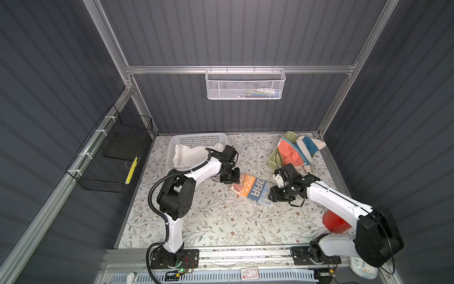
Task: Fold and stack the towels
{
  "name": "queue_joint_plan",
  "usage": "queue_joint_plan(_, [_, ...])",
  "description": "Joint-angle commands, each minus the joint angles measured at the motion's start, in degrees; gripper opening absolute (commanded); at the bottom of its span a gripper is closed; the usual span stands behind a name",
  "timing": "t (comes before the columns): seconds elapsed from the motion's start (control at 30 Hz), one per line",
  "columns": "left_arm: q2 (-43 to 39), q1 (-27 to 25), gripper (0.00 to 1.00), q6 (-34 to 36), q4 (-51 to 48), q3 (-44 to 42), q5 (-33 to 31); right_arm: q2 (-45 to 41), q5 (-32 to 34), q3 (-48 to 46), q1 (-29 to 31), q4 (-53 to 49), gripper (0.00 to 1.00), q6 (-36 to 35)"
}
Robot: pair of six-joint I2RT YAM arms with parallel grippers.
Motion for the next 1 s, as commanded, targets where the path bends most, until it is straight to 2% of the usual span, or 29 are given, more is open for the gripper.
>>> queue_joint_plan(0.0, [0.46, 1.21, 0.24, 2.5, 0.49, -0.19, -2.33, 3.63, -3.23, 3.32, 1.03, 2.15, 0.57, -0.02])
queue_joint_plan(0.07, [1.01, 1.86, 0.24, 2.84, 0.03, -0.55, -3.24, 6.83, -3.78, 5.24, 1.9, 2.26, 0.56, -0.01])
queue_joint_plan(0.1, [1.12, 2.28, 0.28, 3.01, -0.19, -0.97, -3.8, 8.27, -4.2, 6.03, 2.38, 2.26, 0.56, -0.01])
queue_joint_plan(0.2, [1.13, 2.95, 0.51, 3.88, -0.64, -2.16, -5.17, 11.69, -4.7, 6.64, 3.5, 1.84, 0.56, -0.18])
queue_joint_plan(0.3, [1.22, 2.97, 0.59, 5.0, -1.23, -2.58, -4.55, 12.94, -4.17, 5.0, 3.73, 1.26, 0.55, -0.61])
queue_joint_plan(0.63, [1.12, 2.09, 0.61, 3.2, 4.48, -7.63, 0.45, 11.23, 1.91, -2.19, 1.81, -1.63, 0.52, -1.86])
queue_joint_plan(0.87, [2.49, 0.78, 0.62, -1.58, 9.97, -9.46, 1.81, 10.01, 4.59, -1.36, 0.7, -3.22, 0.51, -1.81])
queue_joint_plan(0.97, [3.29, 0.35, 0.62, -3.87, 13.36, -10.63, 6.08, 9.97, 4.48, -1.03, 0.66, -3.3, 0.51, -2.12])
